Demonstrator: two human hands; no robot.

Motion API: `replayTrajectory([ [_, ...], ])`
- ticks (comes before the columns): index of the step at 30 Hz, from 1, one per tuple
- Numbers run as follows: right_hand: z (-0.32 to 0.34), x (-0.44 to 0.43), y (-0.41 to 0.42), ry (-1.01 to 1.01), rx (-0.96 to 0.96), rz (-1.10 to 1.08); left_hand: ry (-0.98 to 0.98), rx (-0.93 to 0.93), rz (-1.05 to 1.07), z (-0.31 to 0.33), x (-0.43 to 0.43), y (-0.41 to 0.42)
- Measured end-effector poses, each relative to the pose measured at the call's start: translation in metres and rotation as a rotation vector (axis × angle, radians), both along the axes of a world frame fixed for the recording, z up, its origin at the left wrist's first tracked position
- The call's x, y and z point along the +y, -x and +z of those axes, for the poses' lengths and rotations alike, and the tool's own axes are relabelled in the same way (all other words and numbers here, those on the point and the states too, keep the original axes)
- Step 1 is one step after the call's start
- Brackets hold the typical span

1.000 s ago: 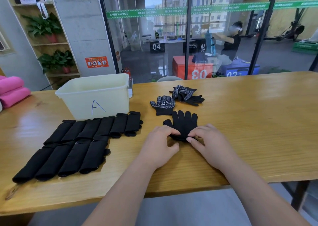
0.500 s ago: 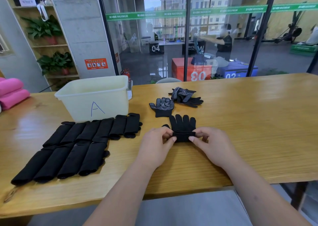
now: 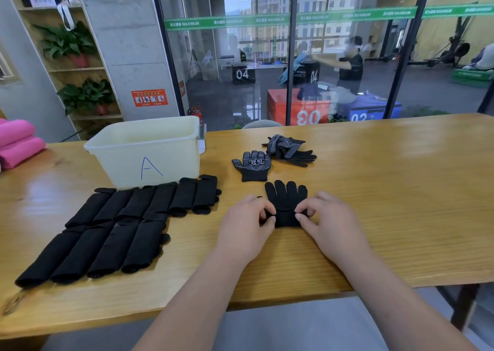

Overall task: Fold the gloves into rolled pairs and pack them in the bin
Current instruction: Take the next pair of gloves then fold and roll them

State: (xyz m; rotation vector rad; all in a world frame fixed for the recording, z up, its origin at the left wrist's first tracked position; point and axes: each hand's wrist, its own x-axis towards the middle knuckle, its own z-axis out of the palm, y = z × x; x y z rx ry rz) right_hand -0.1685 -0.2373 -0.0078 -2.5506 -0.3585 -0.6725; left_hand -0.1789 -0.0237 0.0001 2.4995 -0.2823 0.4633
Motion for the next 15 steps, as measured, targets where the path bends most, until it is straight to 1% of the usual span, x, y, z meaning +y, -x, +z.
replayTrajectory([
  [4,-0.0052,0.0043,-0.0029,0.171,-0.109,-0.061,-0.123,-0.104,0.017,-0.0052,-0.0027,-0.0028],
  [7,-0.0058,0.0053,-0.0044,0.226,-0.155,-0.074,-0.204,-0.144,0.013,-0.0046,-0.0046,-0.0007],
  [10,-0.0047,0.0054,-0.0015,0.248,-0.131,-0.066,-0.245,-0.123,-0.030,-0.0035,-0.0043,0.0014],
  [15,0.0024,0.0070,0.0052,0.199,-0.037,-0.069,-0.199,-0.100,-0.019,-0.0039,-0.0022,-0.0002],
])
